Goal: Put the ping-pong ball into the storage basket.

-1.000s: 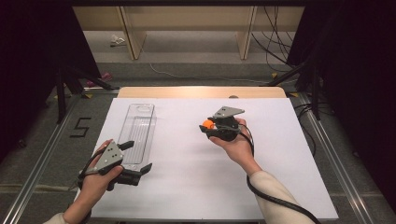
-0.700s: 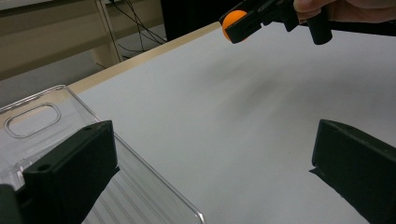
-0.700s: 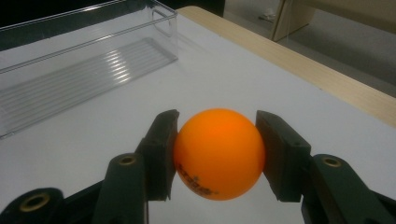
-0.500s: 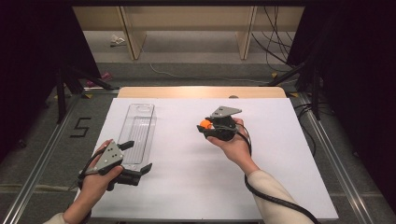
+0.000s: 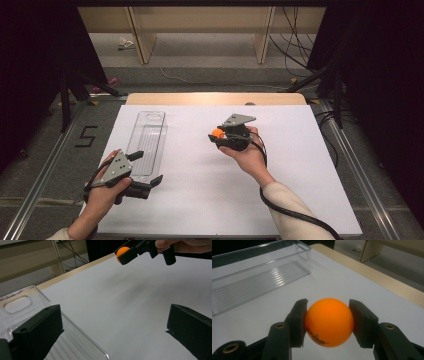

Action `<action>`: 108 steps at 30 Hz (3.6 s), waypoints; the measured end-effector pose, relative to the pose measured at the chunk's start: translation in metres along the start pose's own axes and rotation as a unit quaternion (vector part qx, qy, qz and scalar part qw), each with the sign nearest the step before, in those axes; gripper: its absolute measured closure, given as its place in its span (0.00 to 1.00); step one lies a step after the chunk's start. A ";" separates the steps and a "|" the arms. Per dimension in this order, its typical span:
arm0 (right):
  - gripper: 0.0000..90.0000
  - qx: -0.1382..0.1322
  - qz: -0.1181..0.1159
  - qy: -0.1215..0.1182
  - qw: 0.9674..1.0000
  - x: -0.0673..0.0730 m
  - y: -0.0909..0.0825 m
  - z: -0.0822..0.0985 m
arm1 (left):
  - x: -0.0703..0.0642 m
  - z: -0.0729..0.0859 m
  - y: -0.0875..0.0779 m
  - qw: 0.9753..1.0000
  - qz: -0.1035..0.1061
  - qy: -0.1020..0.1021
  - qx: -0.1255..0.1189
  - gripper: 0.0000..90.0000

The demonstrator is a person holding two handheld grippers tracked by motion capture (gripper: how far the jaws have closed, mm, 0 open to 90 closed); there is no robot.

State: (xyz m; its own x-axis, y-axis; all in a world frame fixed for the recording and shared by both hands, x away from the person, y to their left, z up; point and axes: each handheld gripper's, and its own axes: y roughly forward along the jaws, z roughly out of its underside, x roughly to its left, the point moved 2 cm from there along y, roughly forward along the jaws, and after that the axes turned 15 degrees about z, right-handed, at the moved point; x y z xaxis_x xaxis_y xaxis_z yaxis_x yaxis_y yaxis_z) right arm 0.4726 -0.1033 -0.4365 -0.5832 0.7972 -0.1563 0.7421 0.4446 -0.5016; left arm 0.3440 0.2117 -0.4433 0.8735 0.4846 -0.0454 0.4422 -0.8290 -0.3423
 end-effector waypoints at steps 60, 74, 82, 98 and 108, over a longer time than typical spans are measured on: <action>0.57 -0.004 -0.024 -0.014 1.000 0.028 0.015 -0.012 | -0.001 -0.001 0.000 1.000 0.002 0.001 -0.002 0.00; 0.57 -0.004 -0.031 -0.020 0.999 0.037 0.020 -0.015 | -0.001 -0.001 -0.001 1.000 0.002 0.001 -0.001 0.00; 0.57 -0.003 -0.035 -0.023 0.999 0.041 0.023 -0.015 | -0.001 -0.001 -0.001 1.000 0.002 0.002 -0.001 0.00; 0.57 0.000 -0.042 -0.028 0.999 0.050 0.027 -0.017 | -0.001 -0.001 -0.001 1.000 0.003 0.001 -0.001 0.00; 0.57 0.000 -0.045 -0.028 0.999 0.054 0.030 -0.020 | -0.001 -0.001 -0.001 1.000 0.004 0.001 -0.001 0.00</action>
State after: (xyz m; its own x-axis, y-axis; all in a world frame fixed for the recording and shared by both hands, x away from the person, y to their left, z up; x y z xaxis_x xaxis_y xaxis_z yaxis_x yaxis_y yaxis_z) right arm 0.4700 -0.0383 -0.4429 -0.6655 0.7296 -0.1573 0.6854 0.5139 -0.5159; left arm 0.3430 0.2116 -0.4425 0.8771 0.4780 -0.0465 0.4362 -0.8334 -0.3393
